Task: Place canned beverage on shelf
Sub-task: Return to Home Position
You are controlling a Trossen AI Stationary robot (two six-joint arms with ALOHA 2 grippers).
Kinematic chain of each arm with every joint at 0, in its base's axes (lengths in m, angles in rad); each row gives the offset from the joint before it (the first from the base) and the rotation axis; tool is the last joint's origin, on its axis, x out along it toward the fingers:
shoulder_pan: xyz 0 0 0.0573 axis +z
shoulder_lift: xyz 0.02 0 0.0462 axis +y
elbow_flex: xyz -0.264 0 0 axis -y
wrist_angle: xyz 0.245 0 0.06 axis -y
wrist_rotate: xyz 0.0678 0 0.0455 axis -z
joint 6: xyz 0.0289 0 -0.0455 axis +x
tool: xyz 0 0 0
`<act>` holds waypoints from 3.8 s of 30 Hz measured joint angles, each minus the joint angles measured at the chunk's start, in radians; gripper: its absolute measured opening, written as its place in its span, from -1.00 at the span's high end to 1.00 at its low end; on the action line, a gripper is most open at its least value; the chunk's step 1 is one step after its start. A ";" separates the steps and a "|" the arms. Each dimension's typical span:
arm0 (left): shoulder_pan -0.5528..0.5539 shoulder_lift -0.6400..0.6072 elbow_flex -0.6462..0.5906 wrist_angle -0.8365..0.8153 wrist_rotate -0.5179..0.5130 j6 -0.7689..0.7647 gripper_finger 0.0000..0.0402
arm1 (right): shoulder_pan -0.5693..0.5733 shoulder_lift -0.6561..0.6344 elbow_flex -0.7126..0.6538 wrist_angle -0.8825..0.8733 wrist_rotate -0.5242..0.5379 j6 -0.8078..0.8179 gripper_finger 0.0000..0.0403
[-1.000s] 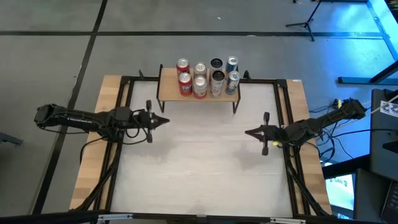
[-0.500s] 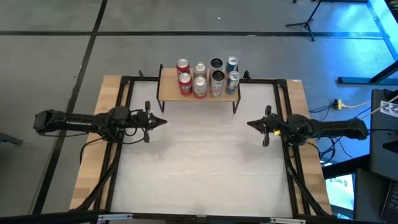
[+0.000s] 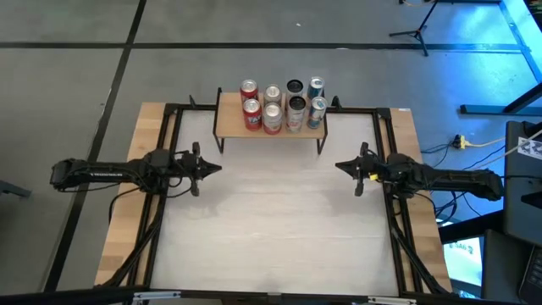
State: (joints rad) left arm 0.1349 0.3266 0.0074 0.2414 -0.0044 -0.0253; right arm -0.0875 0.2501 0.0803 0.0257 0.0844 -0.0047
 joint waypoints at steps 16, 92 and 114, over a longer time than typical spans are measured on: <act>-0.015 -0.325 0.003 -0.228 -0.017 -0.018 0.97 | 0.002 0.003 -0.073 0.022 0.055 0.061 0.99; -0.015 -0.322 0.002 -0.233 -0.006 -0.017 0.97 | 0.002 -0.221 -0.073 -0.010 -0.067 0.000 0.99; -0.015 -0.322 0.002 -0.233 -0.006 -0.017 0.97 | 0.002 -0.221 -0.073 -0.010 -0.067 0.000 0.99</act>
State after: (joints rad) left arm 0.1196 0.0044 0.0097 0.0082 -0.0101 -0.0422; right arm -0.0856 0.0292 0.0074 0.0154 0.0174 -0.0048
